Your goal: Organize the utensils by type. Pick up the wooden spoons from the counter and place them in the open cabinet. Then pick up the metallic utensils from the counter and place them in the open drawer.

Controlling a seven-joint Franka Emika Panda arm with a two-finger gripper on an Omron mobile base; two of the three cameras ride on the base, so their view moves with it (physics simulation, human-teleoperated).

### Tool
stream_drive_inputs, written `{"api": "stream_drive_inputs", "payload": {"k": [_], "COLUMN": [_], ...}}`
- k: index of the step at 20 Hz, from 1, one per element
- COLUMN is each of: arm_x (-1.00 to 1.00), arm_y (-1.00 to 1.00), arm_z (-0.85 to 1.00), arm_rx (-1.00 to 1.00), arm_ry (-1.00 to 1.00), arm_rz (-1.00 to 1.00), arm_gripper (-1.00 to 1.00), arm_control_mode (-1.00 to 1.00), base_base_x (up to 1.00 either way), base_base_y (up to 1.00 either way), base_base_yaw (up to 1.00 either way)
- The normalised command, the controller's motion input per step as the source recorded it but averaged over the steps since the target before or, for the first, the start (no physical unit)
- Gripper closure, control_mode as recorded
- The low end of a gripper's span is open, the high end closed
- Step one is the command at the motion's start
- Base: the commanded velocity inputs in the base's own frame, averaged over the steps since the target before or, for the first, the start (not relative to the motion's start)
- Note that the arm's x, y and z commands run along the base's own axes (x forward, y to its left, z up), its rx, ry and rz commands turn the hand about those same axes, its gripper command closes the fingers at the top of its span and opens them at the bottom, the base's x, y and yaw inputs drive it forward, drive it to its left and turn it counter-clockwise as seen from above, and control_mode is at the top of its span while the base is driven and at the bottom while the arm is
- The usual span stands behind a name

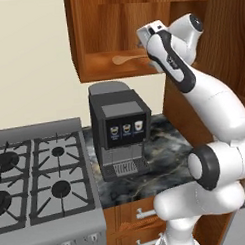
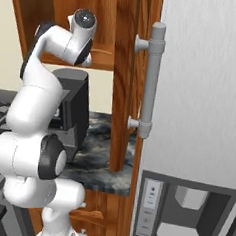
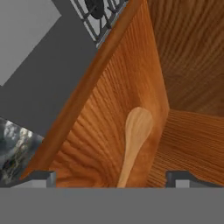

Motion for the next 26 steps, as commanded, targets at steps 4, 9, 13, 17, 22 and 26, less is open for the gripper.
{"api": "stream_drive_inputs", "payload": {"k": [4,9,13,17,22,26], "arm_x": [-0.7,-0.76,-0.83,-0.78,-0.77,-0.87], "arm_y": [0.07,0.05,0.06,0.09,0.02,0.0], "arm_z": [0.01,0.07,0.0,0.0,0.0,0.0], "arm_rx": [0.03,0.06,0.11,0.15,0.22,0.42], "arm_ry": [0.0,0.0,0.04,0.11,0.23,0.27], "arm_rz": [0.0,-0.05,-0.34,-0.49,-0.5,-0.3], "arm_gripper": [-1.0,-1.0,-1.0,-1.0,-1.0,-1.0], "arm_control_mode": [-1.0,-1.0,-1.0,-1.0,-1.0,-1.0], "base_base_x": [0.0,0.0,0.0,0.0,0.0,0.0], "base_base_y": [0.0,0.0,0.0,0.0,0.0,0.0], "base_base_yaw": [0.0,0.0,0.0,0.0,0.0,0.0]}}
